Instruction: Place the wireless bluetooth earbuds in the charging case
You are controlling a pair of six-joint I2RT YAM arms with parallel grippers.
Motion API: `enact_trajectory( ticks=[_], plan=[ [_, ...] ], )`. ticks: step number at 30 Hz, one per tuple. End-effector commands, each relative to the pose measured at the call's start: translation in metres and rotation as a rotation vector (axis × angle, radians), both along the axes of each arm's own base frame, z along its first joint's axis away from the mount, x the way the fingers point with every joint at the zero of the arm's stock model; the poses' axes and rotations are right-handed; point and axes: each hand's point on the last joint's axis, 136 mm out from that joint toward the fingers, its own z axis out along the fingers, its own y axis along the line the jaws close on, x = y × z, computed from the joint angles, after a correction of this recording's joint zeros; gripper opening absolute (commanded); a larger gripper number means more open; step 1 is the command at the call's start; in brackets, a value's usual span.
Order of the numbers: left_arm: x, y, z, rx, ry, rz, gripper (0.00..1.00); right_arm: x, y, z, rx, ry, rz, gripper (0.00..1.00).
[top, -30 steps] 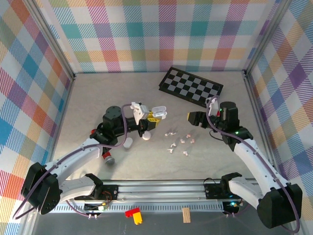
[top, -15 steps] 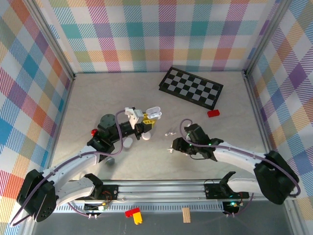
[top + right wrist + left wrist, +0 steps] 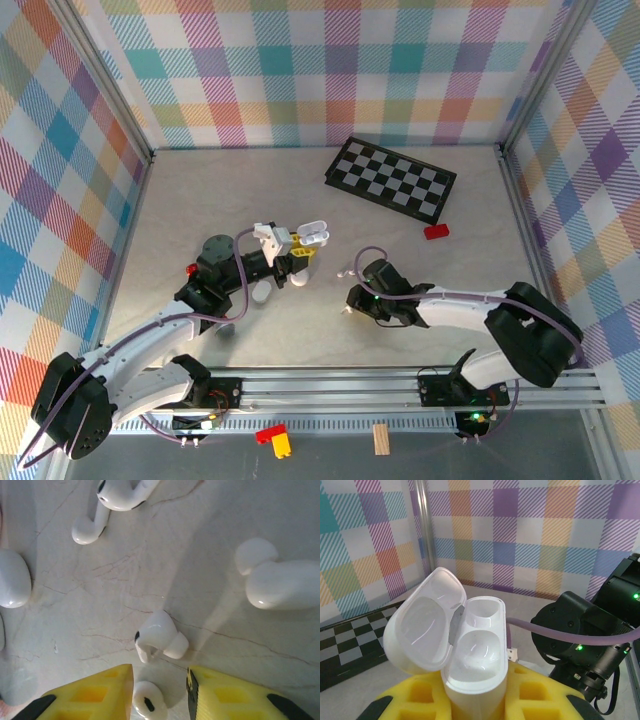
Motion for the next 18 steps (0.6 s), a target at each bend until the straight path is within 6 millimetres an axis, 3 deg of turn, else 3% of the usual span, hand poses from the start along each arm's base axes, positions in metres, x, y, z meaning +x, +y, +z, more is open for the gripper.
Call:
enact_trajectory(
  ticks=[1,18],
  plan=[
    [-0.001,-0.001,0.002,0.003,-0.022,-0.019,0.09,0.003,0.015,0.006,0.047,-0.006,0.013,0.33],
    [-0.001,-0.001,0.002,0.005,-0.014,-0.020,0.10,-0.018,0.014,-0.007,-0.062,0.008,0.136,0.26]
  ],
)
